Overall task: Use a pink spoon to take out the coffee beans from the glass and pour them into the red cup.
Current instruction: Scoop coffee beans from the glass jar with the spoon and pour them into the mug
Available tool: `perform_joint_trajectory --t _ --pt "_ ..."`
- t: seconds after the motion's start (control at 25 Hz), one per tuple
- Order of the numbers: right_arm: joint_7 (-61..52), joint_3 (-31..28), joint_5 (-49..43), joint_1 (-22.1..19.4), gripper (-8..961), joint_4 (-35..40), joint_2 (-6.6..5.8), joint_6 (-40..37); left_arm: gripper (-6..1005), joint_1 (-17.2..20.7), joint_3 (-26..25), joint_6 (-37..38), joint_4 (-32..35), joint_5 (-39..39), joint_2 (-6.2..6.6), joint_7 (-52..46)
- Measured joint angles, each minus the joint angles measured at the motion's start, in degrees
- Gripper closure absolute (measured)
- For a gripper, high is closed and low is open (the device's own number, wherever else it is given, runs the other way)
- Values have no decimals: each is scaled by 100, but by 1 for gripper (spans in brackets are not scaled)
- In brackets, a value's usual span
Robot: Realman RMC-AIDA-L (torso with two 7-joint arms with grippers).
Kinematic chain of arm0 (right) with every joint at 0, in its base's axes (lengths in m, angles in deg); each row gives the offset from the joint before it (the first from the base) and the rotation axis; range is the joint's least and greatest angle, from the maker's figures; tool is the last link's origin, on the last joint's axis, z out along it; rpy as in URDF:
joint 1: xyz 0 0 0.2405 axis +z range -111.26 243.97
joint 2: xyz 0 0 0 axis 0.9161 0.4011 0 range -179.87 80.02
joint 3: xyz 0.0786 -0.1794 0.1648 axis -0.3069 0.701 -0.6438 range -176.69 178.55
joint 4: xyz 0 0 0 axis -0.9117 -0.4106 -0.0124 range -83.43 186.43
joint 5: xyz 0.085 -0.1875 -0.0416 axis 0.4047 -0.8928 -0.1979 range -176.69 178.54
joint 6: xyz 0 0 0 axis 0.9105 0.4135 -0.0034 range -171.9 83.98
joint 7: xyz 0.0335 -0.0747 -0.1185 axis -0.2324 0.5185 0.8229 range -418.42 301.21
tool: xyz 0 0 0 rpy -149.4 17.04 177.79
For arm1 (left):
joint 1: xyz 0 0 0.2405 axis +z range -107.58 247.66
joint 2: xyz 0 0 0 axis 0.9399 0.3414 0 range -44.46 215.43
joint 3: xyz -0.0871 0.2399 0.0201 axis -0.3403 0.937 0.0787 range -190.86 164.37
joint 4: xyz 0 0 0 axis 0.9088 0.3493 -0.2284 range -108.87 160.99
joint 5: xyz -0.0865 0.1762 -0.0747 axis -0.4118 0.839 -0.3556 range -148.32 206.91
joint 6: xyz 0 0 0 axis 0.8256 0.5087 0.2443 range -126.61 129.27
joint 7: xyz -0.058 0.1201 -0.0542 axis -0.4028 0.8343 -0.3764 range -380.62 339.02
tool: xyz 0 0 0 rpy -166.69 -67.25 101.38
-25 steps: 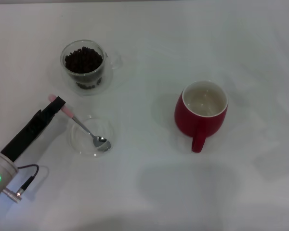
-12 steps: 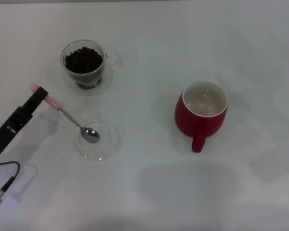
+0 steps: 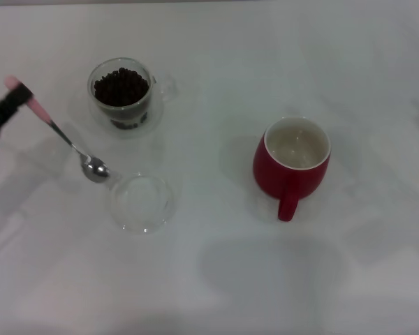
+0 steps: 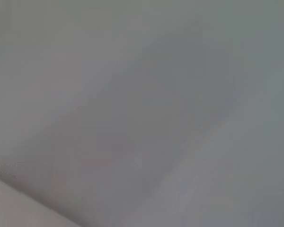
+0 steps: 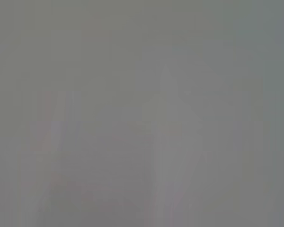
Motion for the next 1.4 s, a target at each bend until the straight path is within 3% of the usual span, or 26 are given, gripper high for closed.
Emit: perform_joint_trajectory --t 0.2,0.48,0.68,0.88,1.2,1.4 --pt "3 39 -15 -16 319 143 162 -58 867 -215 2 -23 493 122 436 -483" --pt "-42 425 -59 40 319 139 209 -288 867 -839 -16 -494 703 272 1052 -1005" --pt "-256 595 -64 82 319 147 215 -384 867 -1366 0 -941 725 619 1224 -1144" --pt "-325 628 -70 84 319 99 217 -469 867 -1863 2 -1471 737 1109 1151 -1153" --pt "-334 628 -76 17 319 27 200 -529 868 -2342 6 -1988 898 1703 781 -1056" --pt "-335 620 -79 2 319 -139 169 -681 868 -2391 5 -2181 1269 2123 437 -938"
